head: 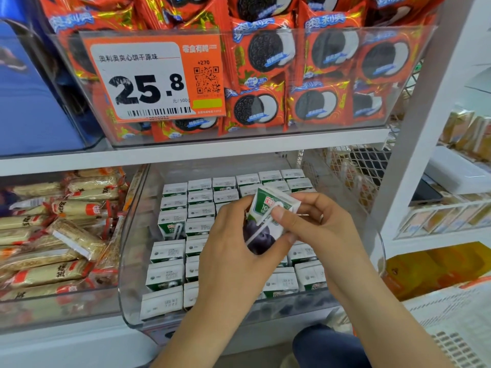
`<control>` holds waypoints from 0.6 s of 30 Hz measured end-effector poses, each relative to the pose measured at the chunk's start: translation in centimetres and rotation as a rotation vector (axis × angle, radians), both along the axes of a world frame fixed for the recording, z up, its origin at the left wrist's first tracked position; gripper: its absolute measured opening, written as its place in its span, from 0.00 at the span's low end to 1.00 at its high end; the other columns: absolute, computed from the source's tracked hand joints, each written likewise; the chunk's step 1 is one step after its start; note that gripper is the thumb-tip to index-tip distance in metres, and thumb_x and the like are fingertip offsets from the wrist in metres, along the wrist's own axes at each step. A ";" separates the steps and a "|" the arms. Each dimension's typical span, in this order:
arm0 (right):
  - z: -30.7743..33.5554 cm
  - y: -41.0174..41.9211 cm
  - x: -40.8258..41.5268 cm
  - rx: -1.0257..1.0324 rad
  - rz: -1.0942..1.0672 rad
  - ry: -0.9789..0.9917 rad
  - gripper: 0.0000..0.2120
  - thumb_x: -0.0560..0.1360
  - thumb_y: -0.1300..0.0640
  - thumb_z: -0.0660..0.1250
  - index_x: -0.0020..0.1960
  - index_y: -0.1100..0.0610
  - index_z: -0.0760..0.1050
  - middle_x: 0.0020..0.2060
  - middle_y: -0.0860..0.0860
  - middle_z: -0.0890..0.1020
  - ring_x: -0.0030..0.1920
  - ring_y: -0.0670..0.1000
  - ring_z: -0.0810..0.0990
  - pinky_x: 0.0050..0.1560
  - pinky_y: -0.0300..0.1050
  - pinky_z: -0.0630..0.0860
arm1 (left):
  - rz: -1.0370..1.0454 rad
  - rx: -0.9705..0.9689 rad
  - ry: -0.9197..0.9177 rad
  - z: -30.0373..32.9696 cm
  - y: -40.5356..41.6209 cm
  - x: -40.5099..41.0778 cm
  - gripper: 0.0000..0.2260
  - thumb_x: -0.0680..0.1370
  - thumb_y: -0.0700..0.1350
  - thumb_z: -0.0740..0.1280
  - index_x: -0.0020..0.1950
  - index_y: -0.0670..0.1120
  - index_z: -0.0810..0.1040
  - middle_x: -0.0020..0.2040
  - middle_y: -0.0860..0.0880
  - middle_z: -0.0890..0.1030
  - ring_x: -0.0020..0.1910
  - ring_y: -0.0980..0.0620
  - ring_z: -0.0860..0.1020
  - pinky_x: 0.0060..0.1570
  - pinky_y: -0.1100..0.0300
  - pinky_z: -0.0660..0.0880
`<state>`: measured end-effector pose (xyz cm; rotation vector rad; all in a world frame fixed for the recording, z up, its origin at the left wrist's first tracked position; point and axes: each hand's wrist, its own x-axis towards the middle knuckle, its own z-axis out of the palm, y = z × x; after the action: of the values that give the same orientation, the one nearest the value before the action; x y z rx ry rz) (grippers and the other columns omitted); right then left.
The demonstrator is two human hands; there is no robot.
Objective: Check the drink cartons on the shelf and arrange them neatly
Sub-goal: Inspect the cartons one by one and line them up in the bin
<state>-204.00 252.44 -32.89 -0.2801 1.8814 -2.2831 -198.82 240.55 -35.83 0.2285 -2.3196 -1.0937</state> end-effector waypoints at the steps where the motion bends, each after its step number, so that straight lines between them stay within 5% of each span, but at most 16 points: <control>1: -0.1 -0.2 0.1 0.010 0.009 0.008 0.25 0.54 0.50 0.76 0.49 0.59 0.78 0.39 0.53 0.85 0.38 0.47 0.83 0.34 0.36 0.77 | 0.020 -0.008 0.012 0.1 0.0 0.0 0.27 0.65 0.66 0.67 0.62 0.62 0.68 0.52 0.68 0.70 0.50 0.68 0.73 0.43 0.73 0.71; 4: -0.1 -0.3 0.3 0.055 0.039 0.034 0.23 0.56 0.49 0.76 0.48 0.56 0.78 0.40 0.52 0.85 0.40 0.48 0.83 0.38 0.38 0.79 | 0.024 0.114 0.032 0.4 0.0 0.1 0.20 0.66 0.61 0.72 0.54 0.64 0.71 0.48 0.64 0.76 0.46 0.65 0.77 0.39 0.72 0.73; 9: 0.7 1.4 -0.4 0.100 0.103 0.038 0.13 0.64 0.43 0.75 0.43 0.50 0.82 0.42 0.50 0.85 0.45 0.48 0.84 0.43 0.39 0.80 | -0.159 0.615 0.040 1.2 -0.8 0.1 0.14 0.66 0.50 0.78 0.50 0.58 0.80 0.45 0.59 0.84 0.43 0.60 0.82 0.39 0.69 0.77; 12: 0.6 1.9 -0.6 0.230 0.171 -0.042 0.19 0.65 0.42 0.67 0.49 0.53 0.81 0.45 0.48 0.85 0.47 0.47 0.84 0.45 0.38 0.81 | -0.195 0.737 0.033 1.4 -1.5 0.2 0.13 0.65 0.50 0.74 0.47 0.60 0.82 0.46 0.56 0.85 0.45 0.57 0.83 0.41 0.65 0.79; 18: 0.1 1.3 0.0 0.255 0.415 -0.195 0.26 0.64 0.38 0.68 0.57 0.51 0.80 0.51 0.49 0.85 0.52 0.49 0.83 0.53 0.49 0.80 | -0.261 0.860 0.023 1.9 -1.8 0.4 0.14 0.64 0.50 0.79 0.48 0.53 0.84 0.46 0.51 0.85 0.45 0.56 0.83 0.37 0.69 0.76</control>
<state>-203.96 253.74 -32.80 -0.3572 1.7900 -1.7194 -198.43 238.71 -33.94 0.2253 -1.7492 -2.1622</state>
